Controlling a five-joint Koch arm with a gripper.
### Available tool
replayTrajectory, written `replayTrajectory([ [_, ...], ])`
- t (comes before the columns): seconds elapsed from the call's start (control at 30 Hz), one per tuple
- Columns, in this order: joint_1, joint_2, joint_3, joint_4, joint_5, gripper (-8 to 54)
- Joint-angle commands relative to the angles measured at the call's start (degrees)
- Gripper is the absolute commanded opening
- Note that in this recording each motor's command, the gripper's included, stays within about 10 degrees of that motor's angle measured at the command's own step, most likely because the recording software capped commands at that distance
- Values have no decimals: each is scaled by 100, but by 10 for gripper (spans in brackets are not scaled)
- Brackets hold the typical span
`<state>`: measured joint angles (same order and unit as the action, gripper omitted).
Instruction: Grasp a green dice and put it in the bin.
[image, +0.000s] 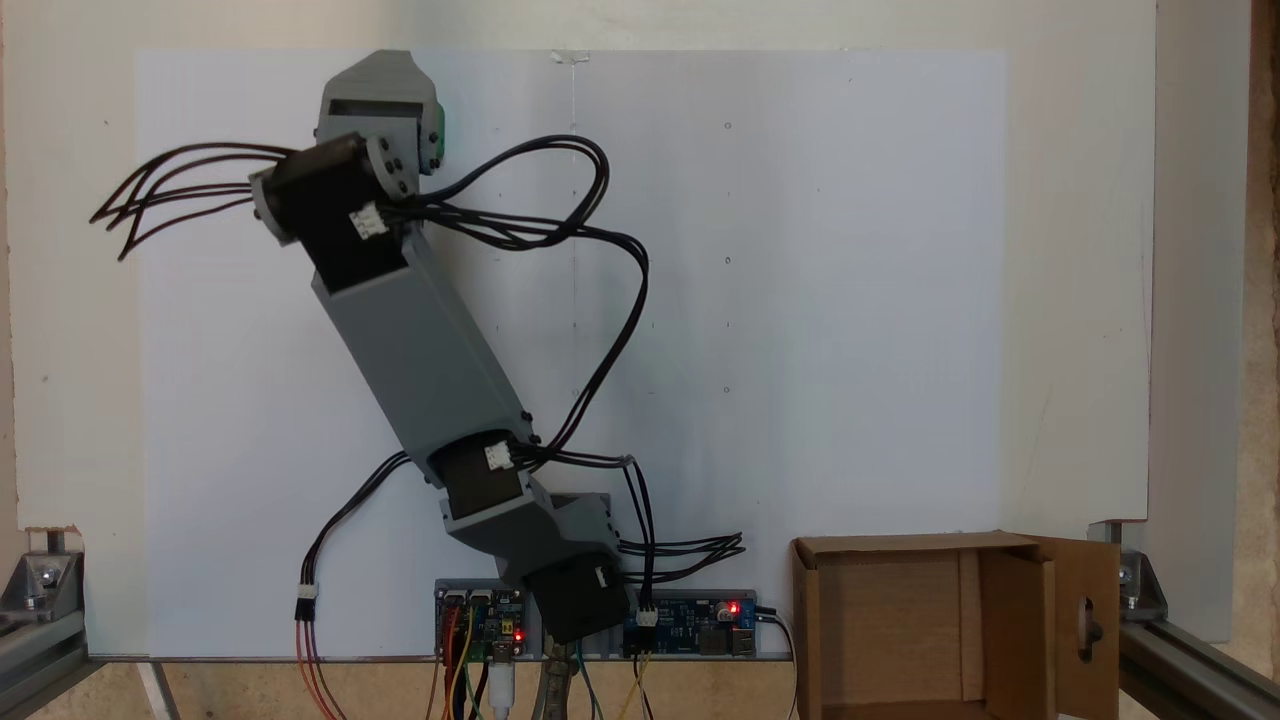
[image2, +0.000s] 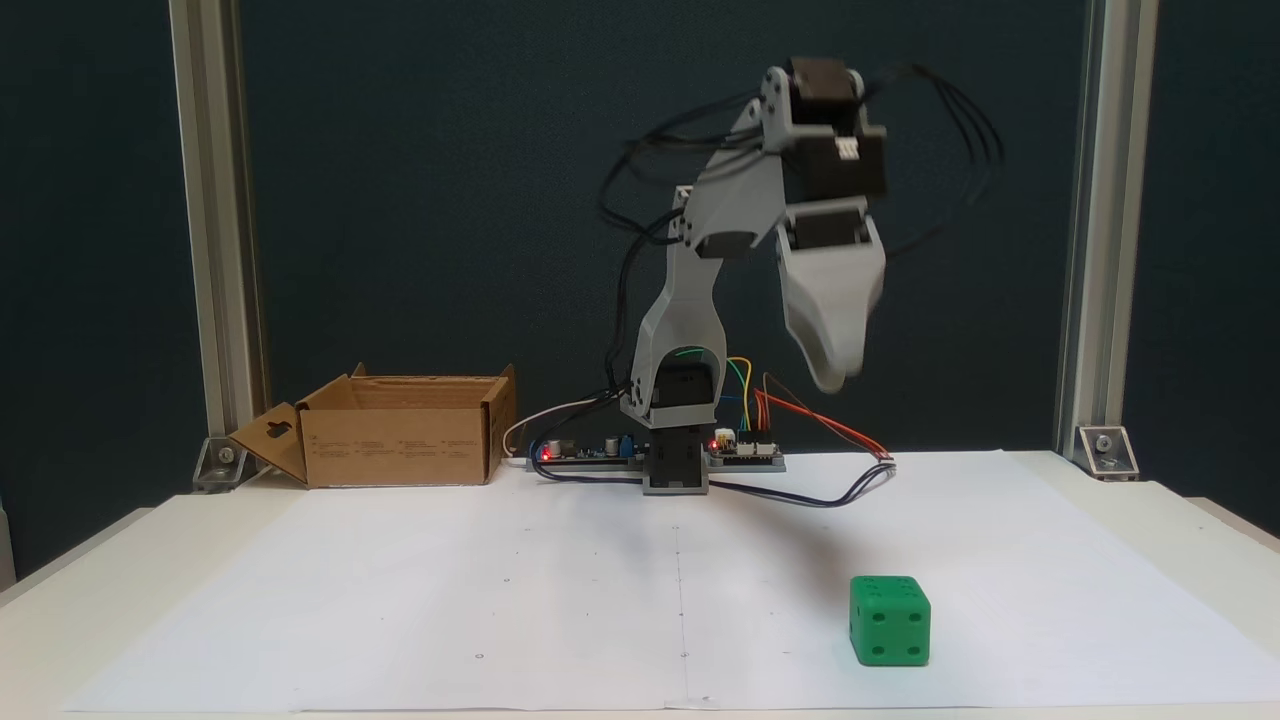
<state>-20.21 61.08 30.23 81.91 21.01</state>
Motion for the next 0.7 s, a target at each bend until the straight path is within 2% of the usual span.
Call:
replayTrajectory([
  [0.0,-62,26,-272,483,316,439],
  [0.4,-97,-984,-1485,861,422,439],
  [0.67,-141,-1143,-1494,914,721,437],
])
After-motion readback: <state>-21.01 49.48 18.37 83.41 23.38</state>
